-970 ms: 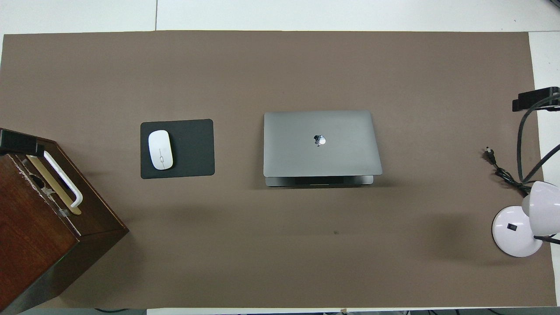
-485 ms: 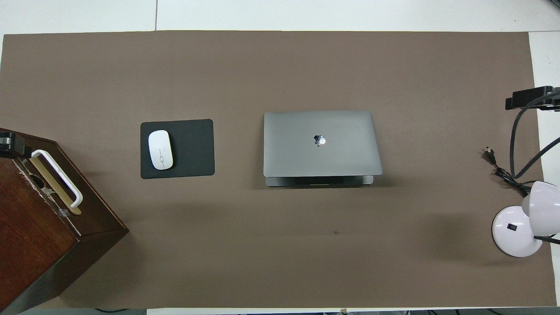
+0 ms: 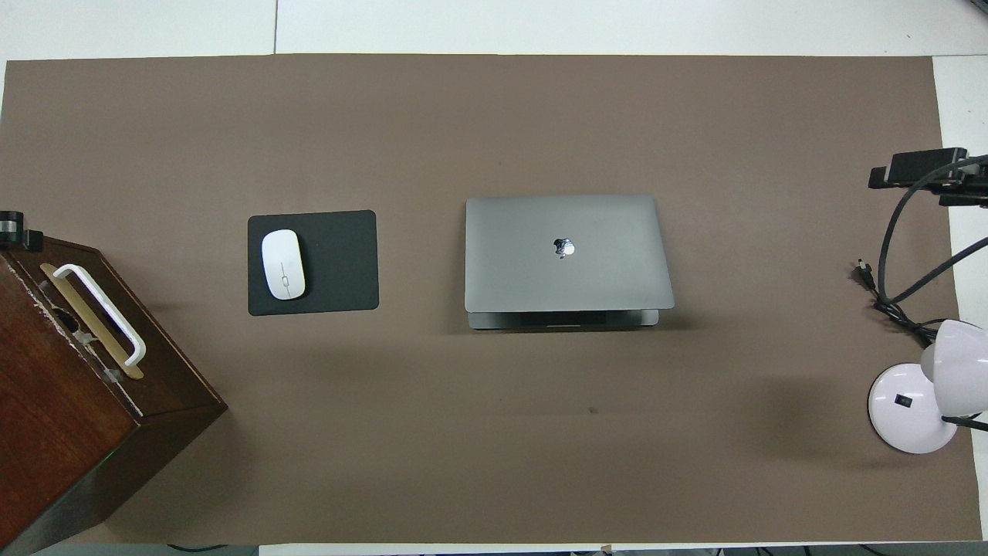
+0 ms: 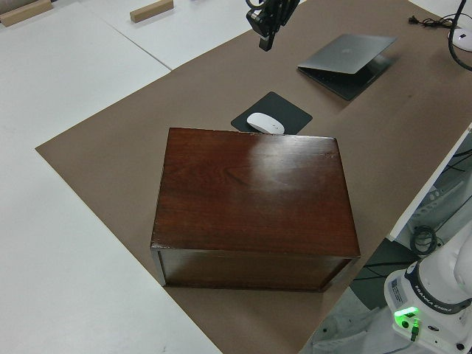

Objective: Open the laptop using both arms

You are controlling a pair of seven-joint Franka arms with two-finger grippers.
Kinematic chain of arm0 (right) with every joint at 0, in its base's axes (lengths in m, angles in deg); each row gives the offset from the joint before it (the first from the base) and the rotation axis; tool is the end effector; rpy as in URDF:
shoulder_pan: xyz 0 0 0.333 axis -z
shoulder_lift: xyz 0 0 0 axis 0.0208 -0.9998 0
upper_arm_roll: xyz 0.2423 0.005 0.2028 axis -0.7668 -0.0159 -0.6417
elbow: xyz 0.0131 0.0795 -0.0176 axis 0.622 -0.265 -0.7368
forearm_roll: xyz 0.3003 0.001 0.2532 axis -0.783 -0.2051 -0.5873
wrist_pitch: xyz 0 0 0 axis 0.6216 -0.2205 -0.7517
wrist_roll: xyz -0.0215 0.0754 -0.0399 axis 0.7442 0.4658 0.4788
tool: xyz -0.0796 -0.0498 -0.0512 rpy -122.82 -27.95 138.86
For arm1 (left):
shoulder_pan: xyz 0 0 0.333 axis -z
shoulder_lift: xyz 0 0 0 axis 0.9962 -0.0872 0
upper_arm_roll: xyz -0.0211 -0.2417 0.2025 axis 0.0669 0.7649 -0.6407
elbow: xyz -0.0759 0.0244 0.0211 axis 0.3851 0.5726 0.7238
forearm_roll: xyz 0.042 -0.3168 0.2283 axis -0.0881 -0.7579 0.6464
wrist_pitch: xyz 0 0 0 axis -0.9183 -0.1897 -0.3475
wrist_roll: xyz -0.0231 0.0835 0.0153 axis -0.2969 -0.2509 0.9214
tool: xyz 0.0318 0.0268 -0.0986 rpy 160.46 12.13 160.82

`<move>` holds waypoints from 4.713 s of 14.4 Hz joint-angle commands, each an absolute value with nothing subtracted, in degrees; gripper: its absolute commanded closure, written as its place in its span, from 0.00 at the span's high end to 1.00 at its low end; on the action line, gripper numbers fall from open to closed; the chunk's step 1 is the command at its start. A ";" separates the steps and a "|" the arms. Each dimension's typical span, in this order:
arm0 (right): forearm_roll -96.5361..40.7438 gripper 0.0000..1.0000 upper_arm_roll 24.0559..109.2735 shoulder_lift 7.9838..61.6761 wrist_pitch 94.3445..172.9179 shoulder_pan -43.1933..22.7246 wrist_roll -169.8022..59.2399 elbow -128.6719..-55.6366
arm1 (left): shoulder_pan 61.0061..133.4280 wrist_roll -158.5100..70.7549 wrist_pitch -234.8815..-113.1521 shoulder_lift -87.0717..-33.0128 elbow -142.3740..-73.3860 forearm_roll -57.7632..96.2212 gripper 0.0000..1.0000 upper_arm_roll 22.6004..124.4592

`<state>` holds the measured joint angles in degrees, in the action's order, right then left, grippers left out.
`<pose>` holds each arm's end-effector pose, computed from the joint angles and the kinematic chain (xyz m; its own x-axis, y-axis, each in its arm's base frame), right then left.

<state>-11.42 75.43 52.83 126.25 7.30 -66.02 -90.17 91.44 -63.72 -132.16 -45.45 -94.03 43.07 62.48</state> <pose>0.5638 -0.0589 0.5899 0.9512 -0.2569 0.1710 -0.2102 -0.9450 -0.2504 0.5395 0.0158 0.6349 0.9937 -0.0458 0.1025 -0.0489 -0.9984 0.0279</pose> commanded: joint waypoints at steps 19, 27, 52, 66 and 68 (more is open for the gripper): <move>-55.03 1.00 74.57 79.51 168.26 -9.62 -77.10 -138.06 | 103.53 -61.17 -185.37 -27.48 -140.52 38.21 0.00 62.42; -66.39 1.00 71.78 84.63 173.09 -15.16 -80.92 -143.18 | 111.80 -61.08 -207.61 -30.72 -150.20 38.21 0.00 62.42; -81.94 1.00 66.22 57.74 188.56 -24.30 -74.27 -135.09 | 135.45 -51.94 -236.46 -54.37 -148.71 25.21 0.00 62.24; -81.95 1.00 66.22 53.60 190.06 -24.21 -73.83 -131.14 | 138.61 -52.46 -236.46 -61.06 -143.43 25.03 0.00 62.06; -81.95 1.00 66.22 52.37 190.06 -24.21 -73.57 -130.52 | 139.31 -52.64 -236.38 -61.06 -143.44 24.94 0.00 62.06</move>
